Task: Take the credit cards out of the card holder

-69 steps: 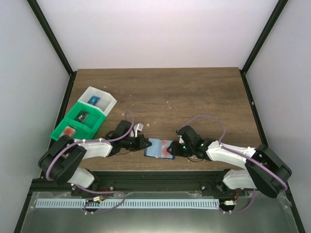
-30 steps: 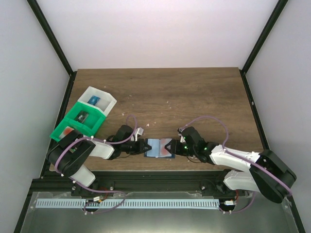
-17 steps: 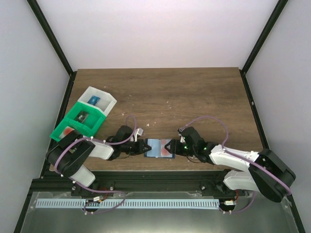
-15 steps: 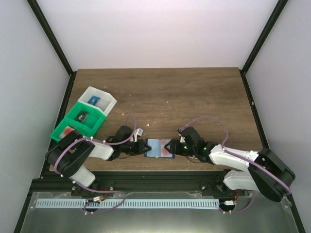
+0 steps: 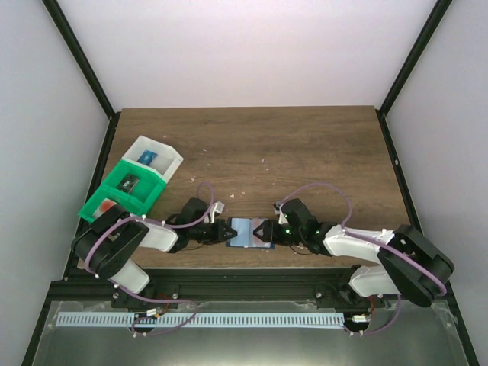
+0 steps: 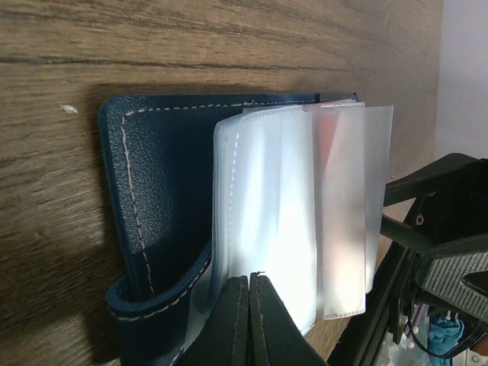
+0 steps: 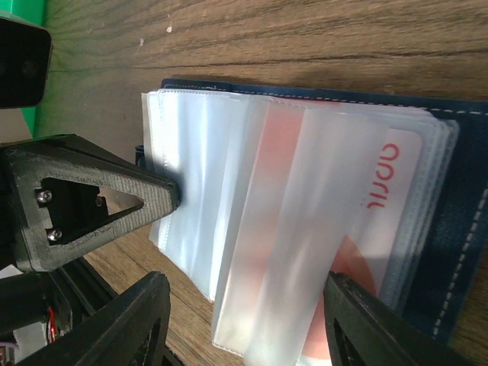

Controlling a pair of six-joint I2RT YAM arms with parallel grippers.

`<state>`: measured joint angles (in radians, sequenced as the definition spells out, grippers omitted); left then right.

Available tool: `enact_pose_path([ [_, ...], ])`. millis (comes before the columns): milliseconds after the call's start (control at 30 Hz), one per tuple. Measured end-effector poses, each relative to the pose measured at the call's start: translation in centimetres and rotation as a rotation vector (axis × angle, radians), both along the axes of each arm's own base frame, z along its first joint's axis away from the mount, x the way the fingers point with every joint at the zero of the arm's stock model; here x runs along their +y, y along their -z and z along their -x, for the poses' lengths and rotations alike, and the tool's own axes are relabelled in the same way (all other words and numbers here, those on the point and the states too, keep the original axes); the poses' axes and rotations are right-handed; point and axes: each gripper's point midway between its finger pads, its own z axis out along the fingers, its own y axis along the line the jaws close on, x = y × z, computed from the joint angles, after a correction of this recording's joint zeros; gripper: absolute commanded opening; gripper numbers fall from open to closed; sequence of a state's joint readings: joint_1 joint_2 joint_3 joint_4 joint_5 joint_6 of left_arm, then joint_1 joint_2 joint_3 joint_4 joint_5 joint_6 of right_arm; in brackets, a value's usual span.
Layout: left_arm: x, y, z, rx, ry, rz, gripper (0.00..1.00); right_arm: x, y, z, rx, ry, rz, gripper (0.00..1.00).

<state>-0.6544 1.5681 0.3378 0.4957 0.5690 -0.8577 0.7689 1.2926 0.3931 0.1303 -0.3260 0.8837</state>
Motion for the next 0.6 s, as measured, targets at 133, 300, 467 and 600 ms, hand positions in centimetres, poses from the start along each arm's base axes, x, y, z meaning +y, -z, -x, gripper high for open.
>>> enact_pose_path([
  [133,0.0,0.0,0.0,0.0,-0.002,0.002,0.0,0.4,-0.2,0.1,0.002,-0.016,-0.02,0.57],
  [300,0.1,0.0,0.2,0.008,-0.009,0.013,0.0,1.3,-0.8,0.1,0.002,-0.047,-0.062,0.57],
  [467,0.5,-0.1,0.8,0.028,-0.022,0.025,0.0,2.9,-2.1,-0.5,-0.005,-0.075,-0.121,0.58],
  [600,0.8,-0.1,1.0,0.043,-0.032,0.015,0.05,4.3,-3.0,-0.9,-0.006,-0.103,-0.165,0.58],
])
